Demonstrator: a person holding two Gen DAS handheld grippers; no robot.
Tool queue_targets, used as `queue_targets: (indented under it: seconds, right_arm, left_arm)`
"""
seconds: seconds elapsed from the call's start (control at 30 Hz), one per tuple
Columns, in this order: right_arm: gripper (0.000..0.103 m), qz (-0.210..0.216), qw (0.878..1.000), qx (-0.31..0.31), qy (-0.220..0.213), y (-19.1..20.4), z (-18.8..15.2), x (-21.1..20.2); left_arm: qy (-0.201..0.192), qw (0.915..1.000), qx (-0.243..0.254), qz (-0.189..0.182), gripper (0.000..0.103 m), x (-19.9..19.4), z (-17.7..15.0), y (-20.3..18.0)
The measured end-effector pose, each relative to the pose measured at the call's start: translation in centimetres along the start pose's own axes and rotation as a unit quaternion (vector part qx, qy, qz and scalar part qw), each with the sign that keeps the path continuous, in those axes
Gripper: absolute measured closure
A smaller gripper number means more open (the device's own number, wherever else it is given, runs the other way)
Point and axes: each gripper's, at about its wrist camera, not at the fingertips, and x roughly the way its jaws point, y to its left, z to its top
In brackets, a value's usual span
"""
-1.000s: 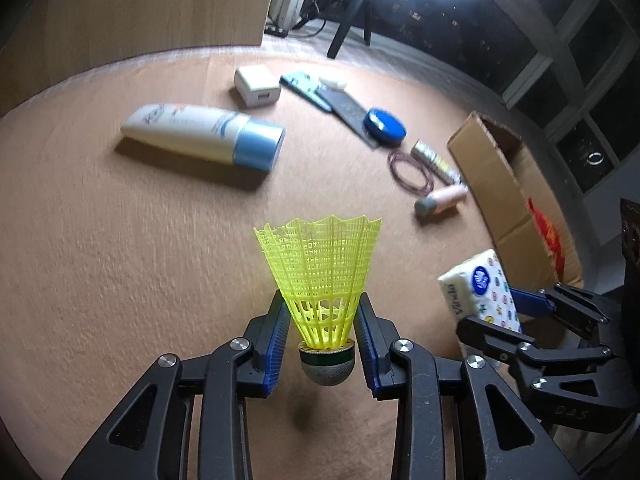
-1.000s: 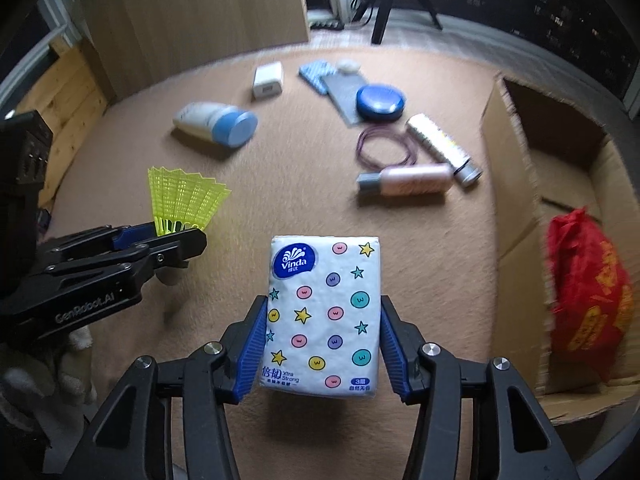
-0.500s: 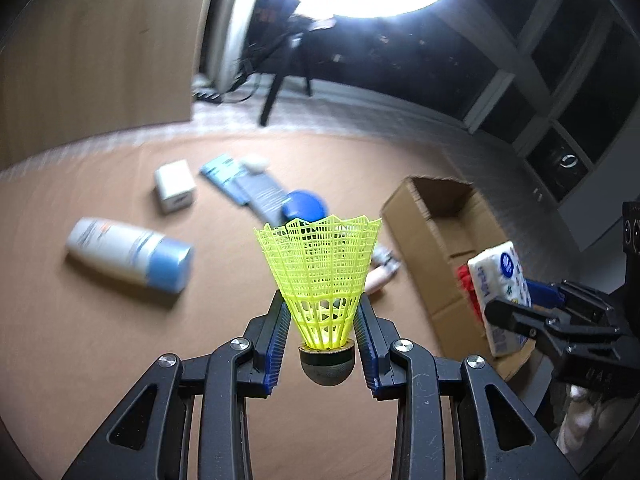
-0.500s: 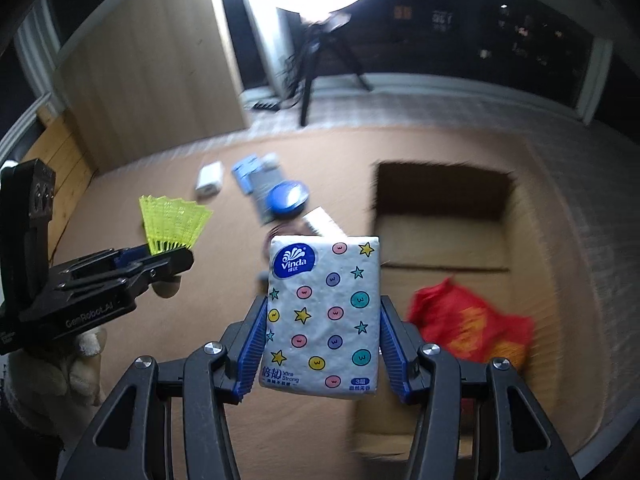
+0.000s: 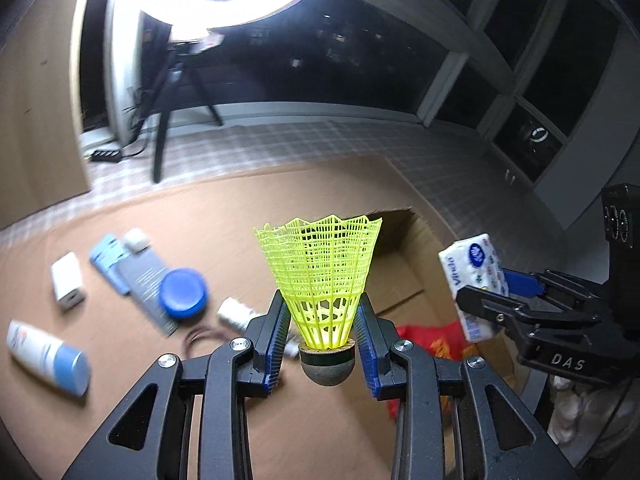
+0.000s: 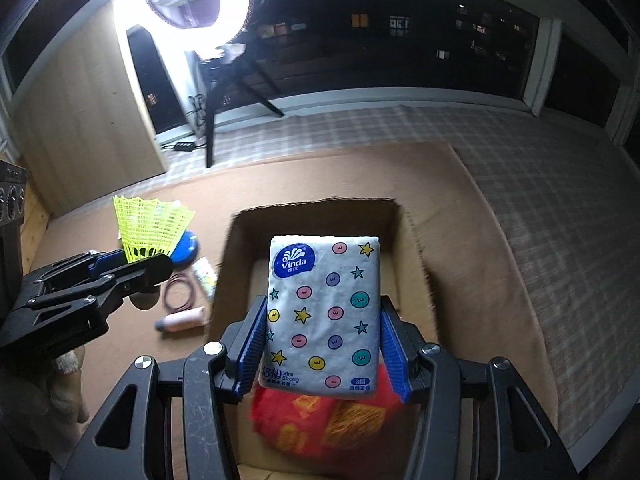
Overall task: Organize objects
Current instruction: 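Carry both items to the box and release them inside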
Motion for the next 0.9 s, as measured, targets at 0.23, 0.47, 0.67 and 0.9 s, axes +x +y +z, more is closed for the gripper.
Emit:
queue_targets:
  seconds: [0.23,0.47,0.67,0.9]
  right_arm:
    - [0.055,-0.006,1.000,0.005,0.008,-1.9,0.5,1.6]
    - [0.054,-0.003,1.000,0.018,0.018,-3.4,0.8,2.9]
    - [0.033,-0.016,1.000,0.020,0.017,-3.7,1.0,3.0]
    - [0.032,-0.014,0.999,0.032,0.011,-3.3,0.9,2.4]
  left_arm:
    - [0.013,0.9998,0.014,-0.004,0.068,3.7,1.6,-2.7]
    - [0.027,0.9995,0.018,0.001,0.068,6.3,2.0,-3.4]
    - [0.029,0.9994,0.016,-0.002,0.033,6.7,2.2,-3.1]
    - [0.018,0.9997,0.016,0.008,0.031,5.2,2.0,-1.9]
